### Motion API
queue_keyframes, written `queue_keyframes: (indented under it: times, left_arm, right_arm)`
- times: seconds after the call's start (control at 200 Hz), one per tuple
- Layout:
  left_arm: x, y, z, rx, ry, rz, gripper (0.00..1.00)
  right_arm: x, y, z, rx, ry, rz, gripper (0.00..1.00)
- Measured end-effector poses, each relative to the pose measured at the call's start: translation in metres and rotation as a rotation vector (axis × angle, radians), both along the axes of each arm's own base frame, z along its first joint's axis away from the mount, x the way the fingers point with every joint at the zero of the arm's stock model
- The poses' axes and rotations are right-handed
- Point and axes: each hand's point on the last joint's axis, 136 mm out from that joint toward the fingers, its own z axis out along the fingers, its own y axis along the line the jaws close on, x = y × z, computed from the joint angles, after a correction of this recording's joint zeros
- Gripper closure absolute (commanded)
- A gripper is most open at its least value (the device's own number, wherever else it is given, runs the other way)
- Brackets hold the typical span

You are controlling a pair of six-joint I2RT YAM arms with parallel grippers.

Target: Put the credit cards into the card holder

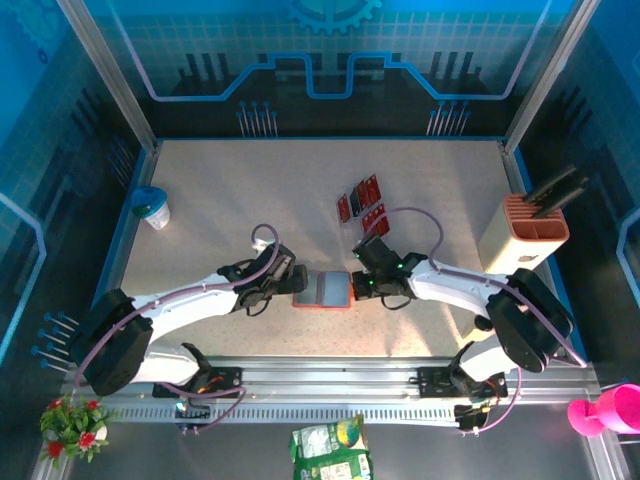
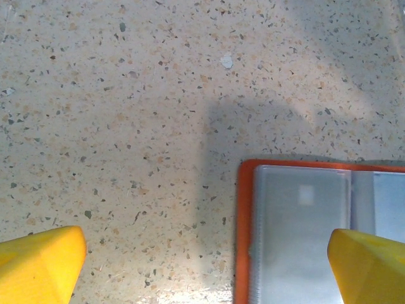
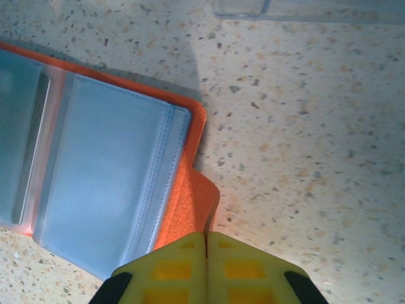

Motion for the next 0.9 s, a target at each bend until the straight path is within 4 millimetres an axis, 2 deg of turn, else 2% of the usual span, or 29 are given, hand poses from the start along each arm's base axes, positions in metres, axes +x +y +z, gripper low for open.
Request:
queue_keyframes:
  times: [0.09,0.155,0.265,0.345,0.55,0.645,0.745,0.9]
  left_arm:
    - [-0.001,-0.001,0.0,-0.006,0.003,-0.004,0.01]
    - [-0.001,-0.002,0.0,-0.011,0.006,-0.008,0.01]
    - [-0.001,-0.005,0.001,-0.023,0.01,-0.015,0.01]
    - [0.0,-0.009,0.005,-0.038,0.007,-0.022,0.01]
    - [0.002,-0.015,0.011,-0.063,0.005,-0.034,0.01]
    - [0.003,-0.017,0.013,-0.069,0.005,-0.037,0.01]
    - [0.004,-0.018,0.017,-0.072,0.002,-0.037,0.01]
    - [0.005,-0.018,0.019,-0.073,0.002,-0.035,0.01]
  right_arm:
    - [0.001,-0.008,0.003,-0.006,-0.001,-0.01,0.72]
    - [0.003,-0.013,0.007,-0.008,-0.008,-0.01,0.65]
    - [0.006,-0.024,0.018,-0.013,-0.019,-0.02,0.62]
    - [0.014,-0.031,0.037,-0.002,-0.047,-0.035,0.61]
    - [0.061,-0.035,0.12,0.052,-0.211,-0.073,0.61]
    - [0.08,-0.034,0.149,0.044,-0.266,-0.072,0.61]
    - [0.098,-0.028,0.159,0.008,-0.271,-0.048,0.62]
    - [0.118,-0.023,0.144,-0.092,-0.225,-0.002,0.64]
